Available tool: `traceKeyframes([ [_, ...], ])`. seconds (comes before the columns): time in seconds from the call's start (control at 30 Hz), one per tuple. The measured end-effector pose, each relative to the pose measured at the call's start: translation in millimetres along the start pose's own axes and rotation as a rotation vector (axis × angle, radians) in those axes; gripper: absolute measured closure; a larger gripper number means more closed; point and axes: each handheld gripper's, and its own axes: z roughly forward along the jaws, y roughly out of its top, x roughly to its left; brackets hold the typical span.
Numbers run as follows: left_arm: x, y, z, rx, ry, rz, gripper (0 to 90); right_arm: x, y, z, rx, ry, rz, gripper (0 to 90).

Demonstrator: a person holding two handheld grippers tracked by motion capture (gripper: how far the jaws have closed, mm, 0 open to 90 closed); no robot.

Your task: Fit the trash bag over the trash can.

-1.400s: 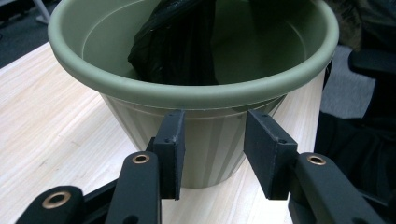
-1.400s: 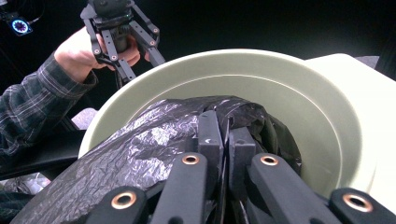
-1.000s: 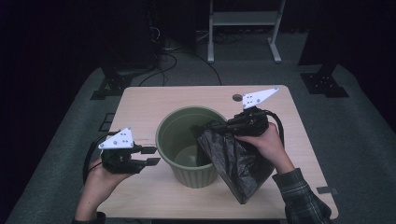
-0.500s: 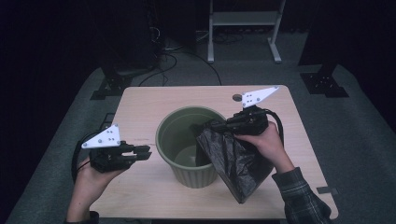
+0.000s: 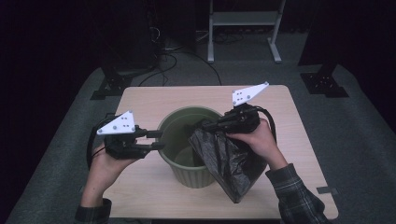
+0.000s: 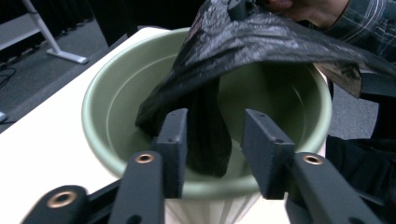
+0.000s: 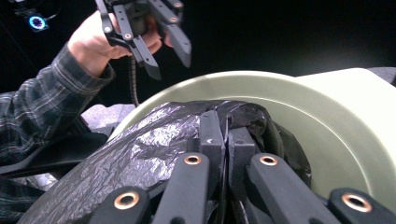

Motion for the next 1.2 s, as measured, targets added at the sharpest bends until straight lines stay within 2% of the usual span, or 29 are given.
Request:
traceKeyframes([
  [0.17, 1.5, 12.1, 11.3, -0.013, -0.007, 0.015, 51.8, 0.8, 2.3, 7.1, 0.010, 0.027, -0.008, 88.2],
  [0.33, 5.4, 26.9, 26.3, -0.003, -0.018, 0.045, 47.7, 1.1, 2.6, 14.2, 0.026, 0.065, -0.018, 88.2],
  [0.57, 10.4, 35.2, 52.0, 0.011, -0.084, 0.053, 43.9, 2.5, 4.4, 16.1, 0.022, 0.109, -0.026, 88.1],
  [0.73, 9.3, 34.6, 67.4, 0.051, -0.120, 0.067, 42.7, 4.1, 7.3, 17.3, 0.016, 0.128, -0.031, 88.1],
  [0.83, 7.3, 34.3, 73.3, 0.081, -0.156, 0.095, 48.8, 4.9, 8.7, 18.5, 0.011, 0.139, -0.039, 88.0],
  [0.9, 5.6, 33.8, 75.2, 0.107, -0.193, 0.104, 64.9, 5.8, 9.4, 19.3, 0.004, 0.133, -0.041, 86.4],
  [0.93, 4.9, 33.3, 75.4, 0.114, -0.195, 0.106, 70.2, 5.9, 9.4, 19.3, 0.003, 0.130, -0.035, 84.7],
  [1.0, 5.0, 31.6, 73.5, 0.123, -0.191, 0.092, 84.1, 5.4, 8.7, 18.4, 0.005, 0.106, -0.036, 77.5],
  [1.03, 6.2, 30.1, 71.4, 0.119, -0.183, 0.069, 87.5, 4.9, 8.2, 17.5, 0.007, 0.096, -0.032, 74.8],
  [1.13, 8.9, 25.5, 65.3, 0.142, -0.140, 0.042, 88.5, 2.6, 3.7, 8.7, 0.000, 0.042, -0.018, 65.1],
  [1.2, 10.4, 23.0, 62.2, 0.136, -0.122, 0.019, 88.4, 1.2, -0.4, 0.2, -0.004, 0.016, -0.017, 60.3],
])
